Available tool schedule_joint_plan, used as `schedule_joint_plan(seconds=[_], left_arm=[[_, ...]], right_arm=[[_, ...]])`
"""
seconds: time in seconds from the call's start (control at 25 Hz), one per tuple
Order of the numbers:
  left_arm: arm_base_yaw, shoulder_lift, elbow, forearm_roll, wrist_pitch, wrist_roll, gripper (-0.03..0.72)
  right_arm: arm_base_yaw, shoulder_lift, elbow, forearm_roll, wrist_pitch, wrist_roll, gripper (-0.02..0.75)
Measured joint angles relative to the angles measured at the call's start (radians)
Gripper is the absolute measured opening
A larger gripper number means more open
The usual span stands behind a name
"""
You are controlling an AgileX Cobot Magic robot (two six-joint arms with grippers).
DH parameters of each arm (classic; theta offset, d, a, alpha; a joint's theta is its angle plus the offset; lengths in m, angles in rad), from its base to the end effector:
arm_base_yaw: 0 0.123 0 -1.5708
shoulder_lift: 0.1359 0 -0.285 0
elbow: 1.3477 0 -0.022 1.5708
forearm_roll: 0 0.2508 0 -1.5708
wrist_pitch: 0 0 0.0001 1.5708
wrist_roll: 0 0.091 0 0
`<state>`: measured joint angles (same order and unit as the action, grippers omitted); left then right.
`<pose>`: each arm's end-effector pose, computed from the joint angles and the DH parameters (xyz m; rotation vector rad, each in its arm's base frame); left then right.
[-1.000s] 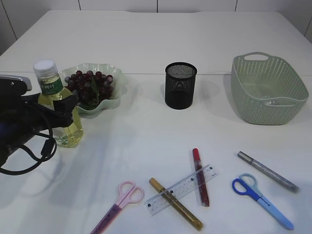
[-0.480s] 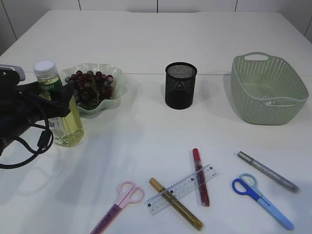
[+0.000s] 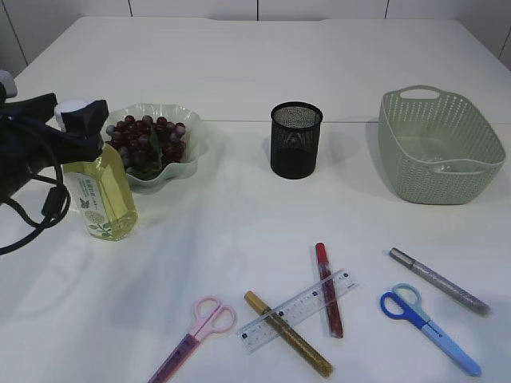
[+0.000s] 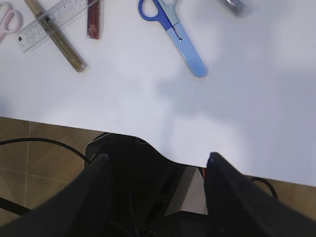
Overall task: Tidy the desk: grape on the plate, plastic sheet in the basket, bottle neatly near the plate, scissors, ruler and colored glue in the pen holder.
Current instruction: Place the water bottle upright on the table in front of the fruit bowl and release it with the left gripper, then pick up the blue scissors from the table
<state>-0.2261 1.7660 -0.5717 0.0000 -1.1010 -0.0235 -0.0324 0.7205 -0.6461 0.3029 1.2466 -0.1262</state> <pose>0.3075 -0.0707 0.1774 0.1598 1.5722 -0.1955 0.0945 0.0227 0.2815 -0.0632 2.7584 0.3833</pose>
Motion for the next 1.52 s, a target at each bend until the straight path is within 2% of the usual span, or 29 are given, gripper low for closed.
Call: schedule_joint_plan(seconds=[0.24,0.6,0.8,0.96,1.08,1.28,1.52], left_arm=[[0.000,-0.119,0.002,0.000,0.135,0.003,0.547],[0.000,-0.400,0.006,0.000,0.521,0.004,0.542],[0.000,-0.617,0.006,-0.037,0.771,0.004,0.541],[0.000,-0.783,0.006,-0.090,1.046,0.004,0.541],[0.000,-0.903,0.008,-0.103,1.262,0.004,0.541],[0.000,-1.073,-0.035,-0.111,1.616,0.004,0.541],[0.000,-1.118,-0.150,-0.126,1.835,0.004,0.541]], right_arm=[[0.000,0.000,0.000,0.036,0.000,0.000,0.471],[0.000,0.000,0.000,0.058,0.000,0.000,0.471],[0.000,0.000,0.000,0.111,0.000,0.000,0.470],[0.000,0.000,0.000,0.212,-0.001,-0.024,0.471],[0.000,0.000,0.000,0.237,-0.001,-0.064,0.471],[0.000,0.016,0.000,0.174,-0.001,-0.124,0.471],[0.015,0.146,-0.027,-0.015,-0.001,-0.122,0.470]])
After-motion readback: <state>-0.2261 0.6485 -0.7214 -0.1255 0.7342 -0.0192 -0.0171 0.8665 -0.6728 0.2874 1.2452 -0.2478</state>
